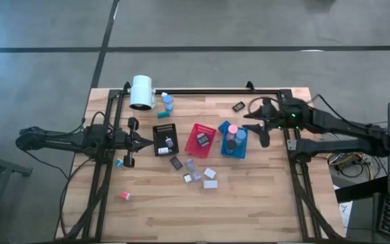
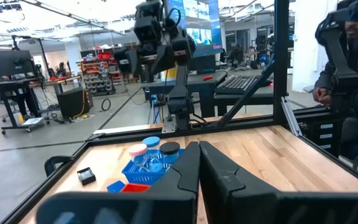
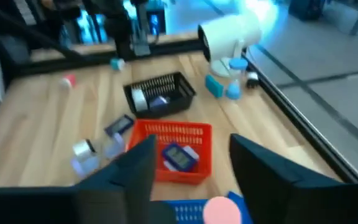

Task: Pick & Place Office items
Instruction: Put the bottom blue digital clock into the red bin

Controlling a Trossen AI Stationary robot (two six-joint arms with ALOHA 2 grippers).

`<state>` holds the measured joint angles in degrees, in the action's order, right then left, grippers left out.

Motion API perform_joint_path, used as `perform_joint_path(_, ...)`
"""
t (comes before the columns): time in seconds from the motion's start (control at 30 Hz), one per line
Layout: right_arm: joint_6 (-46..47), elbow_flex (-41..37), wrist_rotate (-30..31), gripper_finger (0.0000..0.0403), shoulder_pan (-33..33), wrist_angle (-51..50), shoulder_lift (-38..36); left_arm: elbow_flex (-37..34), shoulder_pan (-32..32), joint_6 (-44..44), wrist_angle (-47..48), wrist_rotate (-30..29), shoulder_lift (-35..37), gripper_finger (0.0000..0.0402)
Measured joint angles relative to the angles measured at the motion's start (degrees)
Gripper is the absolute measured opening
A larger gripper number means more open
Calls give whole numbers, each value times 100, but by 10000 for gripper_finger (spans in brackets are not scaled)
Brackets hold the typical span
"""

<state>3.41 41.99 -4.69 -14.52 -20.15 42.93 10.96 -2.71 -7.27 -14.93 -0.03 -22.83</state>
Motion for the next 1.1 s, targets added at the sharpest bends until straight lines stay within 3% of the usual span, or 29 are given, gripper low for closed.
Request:
perform_joint_path(0.13,181,-767,-234,107,0,557,-675,0,1,0,1,0,-4,12)
perform_joint_path(0.3,192,-1629,-660,19,3,2071,-1350,0,0,156,1,-2,-4,12)
perform_joint_path(0.7,256,-3194,-1078,8,2,4051,-2353,0,1,147,0,-42,13,12)
perform_joint_path(0.87,234,-3505,-1038,8,-17,4169,-2679,0,-2,105,-1,-83,13,12)
perform_joint_path(1.1,124,-4021,-1062,8,-11,4546,-2991,0,1,61,1,-571,13,12)
